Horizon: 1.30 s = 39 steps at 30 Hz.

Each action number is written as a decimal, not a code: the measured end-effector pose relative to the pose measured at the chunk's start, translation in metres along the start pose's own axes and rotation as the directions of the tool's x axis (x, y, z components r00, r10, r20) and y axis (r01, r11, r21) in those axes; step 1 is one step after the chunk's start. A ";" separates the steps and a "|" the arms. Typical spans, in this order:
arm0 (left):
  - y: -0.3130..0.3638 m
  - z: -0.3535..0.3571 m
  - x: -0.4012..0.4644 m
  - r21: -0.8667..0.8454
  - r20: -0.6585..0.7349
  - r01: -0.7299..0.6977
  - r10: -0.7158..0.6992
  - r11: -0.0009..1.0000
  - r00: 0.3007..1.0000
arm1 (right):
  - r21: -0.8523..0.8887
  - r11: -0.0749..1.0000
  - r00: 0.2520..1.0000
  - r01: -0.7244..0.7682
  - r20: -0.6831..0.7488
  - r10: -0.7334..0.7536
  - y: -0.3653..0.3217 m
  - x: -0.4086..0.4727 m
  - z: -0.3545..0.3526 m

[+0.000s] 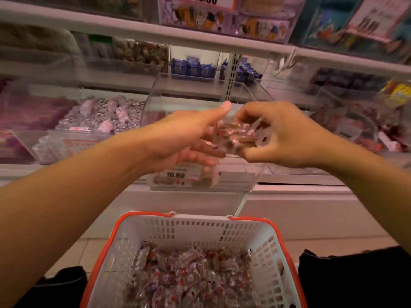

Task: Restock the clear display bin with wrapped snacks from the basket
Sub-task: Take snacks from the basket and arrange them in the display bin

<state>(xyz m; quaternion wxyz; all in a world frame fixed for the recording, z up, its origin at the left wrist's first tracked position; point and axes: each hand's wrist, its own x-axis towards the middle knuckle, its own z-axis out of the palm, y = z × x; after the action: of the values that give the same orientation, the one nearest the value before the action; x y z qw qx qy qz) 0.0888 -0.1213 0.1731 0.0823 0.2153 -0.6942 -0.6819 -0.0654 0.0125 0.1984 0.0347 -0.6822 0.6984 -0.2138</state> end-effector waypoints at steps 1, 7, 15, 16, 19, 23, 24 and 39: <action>-0.003 -0.004 0.006 0.097 -0.147 -0.063 0.077 0.993 0.986 | -0.051 0.997 0.998 -0.065 -0.007 0.064 0.010 0.014 -0.003; -0.030 -0.026 0.022 0.849 0.217 -0.345 0.332 0.401 0.918 | -0.521 0.811 0.915 -0.266 0.130 0.383 0.076 0.124 0.021; -0.034 -0.029 0.029 0.859 0.339 -0.430 0.319 0.278 0.885 | -0.720 0.639 0.803 -0.271 0.196 0.562 0.119 0.195 0.064; -0.034 -0.029 0.029 0.856 0.344 -0.434 0.318 0.279 0.883 | -0.731 0.629 0.810 -0.265 0.186 0.557 0.123 0.195 0.068; -0.033 -0.029 0.028 0.855 0.356 -0.445 0.322 0.266 0.877 | -0.760 0.609 0.843 -0.229 0.158 0.514 0.130 0.192 0.074; -0.033 -0.029 0.029 0.854 0.372 -0.457 0.321 0.250 0.871 | -0.832 0.532 0.883 -0.156 0.124 0.453 0.128 0.184 0.078; -0.033 -0.029 0.029 0.856 0.371 -0.454 0.319 0.247 0.872 | -0.842 0.521 0.895 -0.138 0.119 0.429 0.127 0.183 0.078; -0.032 -0.032 0.017 0.809 0.258 -0.484 0.539 0.334 0.802 | -0.828 0.552 0.916 -0.098 0.142 0.376 0.085 0.155 0.048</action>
<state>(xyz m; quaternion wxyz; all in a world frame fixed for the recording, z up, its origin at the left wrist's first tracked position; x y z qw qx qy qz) 0.0922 -0.1566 0.1400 0.1959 0.0172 -0.9623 -0.1881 -0.1388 -0.1516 0.1635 -0.1426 -0.5449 0.7906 0.2404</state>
